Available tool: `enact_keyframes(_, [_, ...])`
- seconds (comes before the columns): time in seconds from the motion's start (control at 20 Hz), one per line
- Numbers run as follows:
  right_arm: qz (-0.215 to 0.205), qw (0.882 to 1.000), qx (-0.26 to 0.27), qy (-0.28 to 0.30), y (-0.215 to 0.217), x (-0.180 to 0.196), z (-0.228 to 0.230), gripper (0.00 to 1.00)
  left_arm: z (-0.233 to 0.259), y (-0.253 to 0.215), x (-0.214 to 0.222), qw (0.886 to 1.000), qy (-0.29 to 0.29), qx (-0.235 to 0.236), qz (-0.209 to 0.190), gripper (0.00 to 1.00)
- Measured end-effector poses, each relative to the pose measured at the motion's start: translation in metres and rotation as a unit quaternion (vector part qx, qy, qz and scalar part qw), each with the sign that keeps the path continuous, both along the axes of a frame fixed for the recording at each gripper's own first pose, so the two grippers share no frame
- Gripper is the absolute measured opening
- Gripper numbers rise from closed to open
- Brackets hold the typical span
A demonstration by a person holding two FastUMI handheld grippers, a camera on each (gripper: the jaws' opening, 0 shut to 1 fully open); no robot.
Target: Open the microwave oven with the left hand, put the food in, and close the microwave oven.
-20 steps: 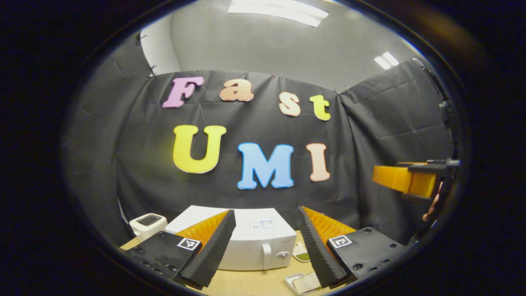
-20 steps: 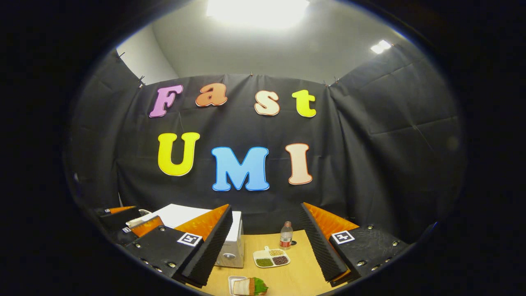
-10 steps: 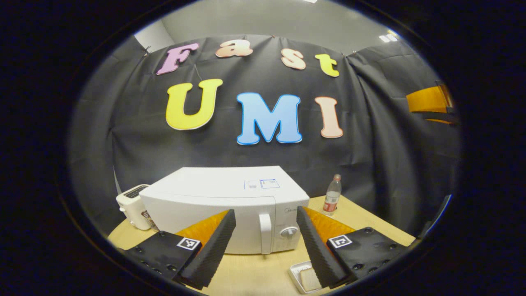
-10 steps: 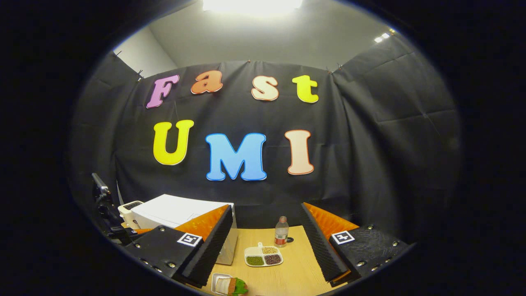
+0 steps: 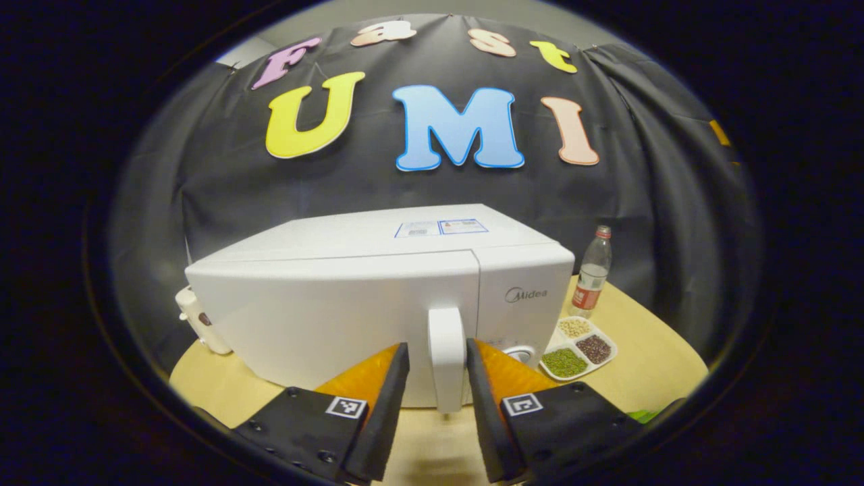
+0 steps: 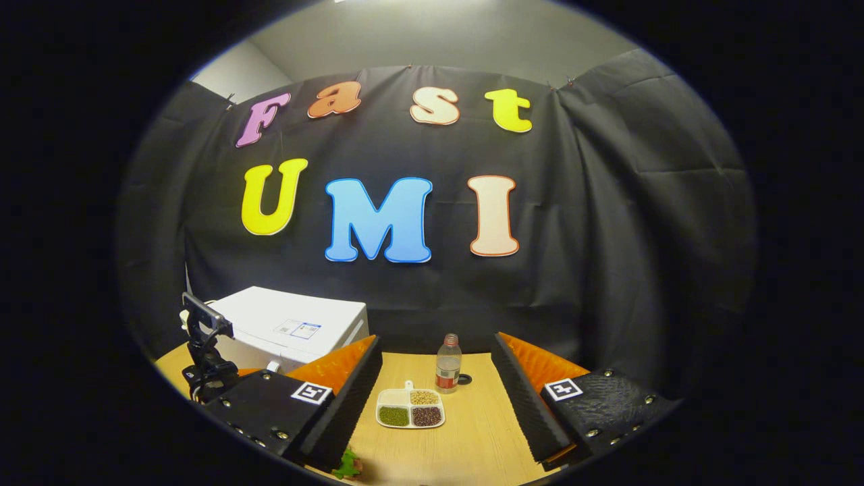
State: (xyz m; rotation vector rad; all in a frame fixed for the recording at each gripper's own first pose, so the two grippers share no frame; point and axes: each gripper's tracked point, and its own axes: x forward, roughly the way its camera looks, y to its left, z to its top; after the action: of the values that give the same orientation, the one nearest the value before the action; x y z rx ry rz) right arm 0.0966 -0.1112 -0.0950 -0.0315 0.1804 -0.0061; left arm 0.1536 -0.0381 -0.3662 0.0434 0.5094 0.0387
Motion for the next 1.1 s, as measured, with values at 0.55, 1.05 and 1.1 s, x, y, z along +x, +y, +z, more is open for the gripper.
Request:
enact_keyframes(0.55, [-0.014, 1.000, 0.002, -0.005, 0.032, -0.011, -0.001, 0.99, 0.002, 0.000, 0.000, 0.999, 0.024, -0.020, -0.041, 0.10])
enact_keyframes(1.05, [-0.020, 1.000, 0.012, 0.002, 0.078, -0.040, -0.006, 0.99, 0.024, 0.026, -0.126, 0.992, 0.048, -0.033, -0.113, 0.10])
enact_keyframes(1.1, [-0.016, 1.000, 0.015, 0.002, 0.087, -0.043, -0.007, 0.98, 0.025, 0.031, -0.136, 0.991, 0.049, -0.032, -0.123, 0.10])
